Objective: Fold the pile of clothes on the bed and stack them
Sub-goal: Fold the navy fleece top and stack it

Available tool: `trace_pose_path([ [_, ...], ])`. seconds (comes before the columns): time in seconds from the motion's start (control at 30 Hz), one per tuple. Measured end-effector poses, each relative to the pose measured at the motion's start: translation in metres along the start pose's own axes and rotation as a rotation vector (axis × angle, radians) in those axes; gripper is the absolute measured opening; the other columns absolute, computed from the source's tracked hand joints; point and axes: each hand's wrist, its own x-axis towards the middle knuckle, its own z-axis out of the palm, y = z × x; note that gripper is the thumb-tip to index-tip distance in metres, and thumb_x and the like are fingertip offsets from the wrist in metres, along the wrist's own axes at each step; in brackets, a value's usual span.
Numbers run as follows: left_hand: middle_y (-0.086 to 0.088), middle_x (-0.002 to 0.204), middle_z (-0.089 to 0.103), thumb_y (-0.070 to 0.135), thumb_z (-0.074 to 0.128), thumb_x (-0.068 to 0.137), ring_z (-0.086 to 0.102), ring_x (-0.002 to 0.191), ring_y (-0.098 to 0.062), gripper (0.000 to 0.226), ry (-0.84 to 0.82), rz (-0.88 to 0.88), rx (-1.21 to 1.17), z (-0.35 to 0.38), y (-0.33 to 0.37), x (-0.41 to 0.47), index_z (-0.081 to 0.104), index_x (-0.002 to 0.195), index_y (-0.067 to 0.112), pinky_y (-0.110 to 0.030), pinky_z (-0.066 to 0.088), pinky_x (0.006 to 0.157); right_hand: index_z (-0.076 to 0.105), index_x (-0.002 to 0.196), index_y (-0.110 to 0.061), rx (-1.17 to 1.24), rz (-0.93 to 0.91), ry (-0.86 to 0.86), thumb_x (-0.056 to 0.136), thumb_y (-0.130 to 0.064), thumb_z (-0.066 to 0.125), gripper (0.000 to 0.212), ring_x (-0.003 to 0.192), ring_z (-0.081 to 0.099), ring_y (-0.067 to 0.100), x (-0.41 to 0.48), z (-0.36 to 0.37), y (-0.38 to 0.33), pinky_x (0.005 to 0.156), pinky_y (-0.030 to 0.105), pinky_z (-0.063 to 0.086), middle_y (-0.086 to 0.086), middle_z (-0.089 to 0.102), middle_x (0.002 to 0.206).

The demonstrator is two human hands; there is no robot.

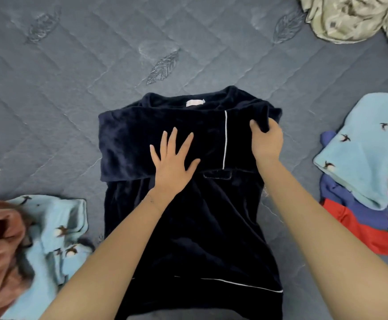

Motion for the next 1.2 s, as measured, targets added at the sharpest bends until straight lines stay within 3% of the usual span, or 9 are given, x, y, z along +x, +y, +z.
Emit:
trace_pose_path([
  [0.03,-0.006,0.163,0.001,0.049,0.046,0.097,-0.01,0.15,-0.027,0.065,-0.033,-0.005,0.0,0.003,0.0,0.002,0.017,0.154,0.035,-0.059,-0.007,0.114,0.062,0.097,-0.012,-0.02,-0.002,0.005,0.098,-0.024,0.057,0.013,0.078,0.057,0.007,0.002,-0.001,0.005,0.074,0.023,0.048,-0.007,0.062,0.084],
  [0.1,-0.003,0.163,-0.004,0.048,0.044,0.098,-0.013,0.149,-0.024,0.064,-0.125,0.006,0.008,0.009,0.001,0.006,0.015,0.154,0.035,-0.057,-0.009,0.114,0.058,0.126,-0.011,-0.066,-0.002,0.001,0.098,-0.024,0.056,0.031,0.112,0.058,0.015,0.003,0.0,0.013,0.099,0.03,0.046,0.001,0.063,0.121],
  [0.17,-0.003,0.163,-0.009,0.045,0.042,0.1,-0.015,0.149,-0.021,0.063,-0.254,0.045,0.033,0.012,0.001,0.007,0.012,0.154,0.035,-0.056,-0.01,0.115,0.038,0.147,-0.015,-0.19,-0.071,-0.001,0.097,-0.023,0.058,0.055,0.137,0.039,0.02,-0.001,0.003,0.017,0.114,0.032,0.031,0.004,0.045,0.148],
  [0.27,-0.003,0.163,-0.009,0.041,0.041,0.102,-0.014,0.149,-0.02,0.061,-0.275,0.092,0.05,0.008,-0.004,0.003,0.011,0.154,0.035,-0.052,-0.012,0.116,0.019,0.155,-0.016,-0.582,-0.323,-0.055,0.094,-0.027,0.06,0.074,0.148,0.014,0.029,-0.02,0.009,0.022,0.121,0.04,0.011,0.011,0.02,0.16],
  [0.4,-0.005,0.164,0.002,0.042,0.049,0.098,-0.005,0.15,-0.026,0.062,-0.04,0.123,0.066,-0.004,-0.008,-0.017,0.024,0.153,0.031,-0.053,-0.01,0.116,0.014,0.155,-0.028,-0.771,-0.535,-0.319,0.095,-0.038,0.055,0.074,0.15,-0.003,0.029,-0.067,0.036,0.024,0.12,0.046,-0.002,0.007,0.003,0.164],
  [0.67,-0.007,0.163,0.008,0.042,0.053,0.096,-0.001,0.15,-0.025,0.065,-0.002,-0.04,0.037,-0.017,-0.046,-0.099,0.024,0.153,0.03,-0.052,-0.006,0.117,0.008,0.155,-0.031,-0.861,-0.565,-0.471,0.095,-0.048,0.051,0.076,0.15,-0.006,0.03,-0.149,0.049,0.045,0.12,0.05,-0.002,0.007,0.002,0.164],
  [1.03,-0.012,0.163,-0.003,0.04,0.041,0.102,-0.004,0.15,-0.029,0.061,-0.197,-0.124,0.134,0.018,-0.092,-0.252,0.012,0.155,0.03,-0.051,0.0,0.119,-0.001,0.155,-0.032,-1.059,-0.424,-0.49,0.093,-0.054,0.05,0.083,0.149,-0.009,0.031,-0.266,0.002,0.158,0.119,0.053,-0.002,0.006,-0.004,0.164],
  [1.2,-0.003,0.163,-0.013,0.056,0.044,0.095,-0.012,0.149,-0.026,0.074,-0.376,-0.068,0.169,0.034,-0.112,-0.302,0.007,0.155,0.032,-0.052,-0.003,0.118,-0.002,0.155,-0.034,-1.143,-0.346,-0.575,0.088,-0.057,0.057,0.092,0.149,-0.01,0.03,-0.303,-0.02,0.199,0.117,0.057,-0.002,0.004,-0.008,0.163],
])
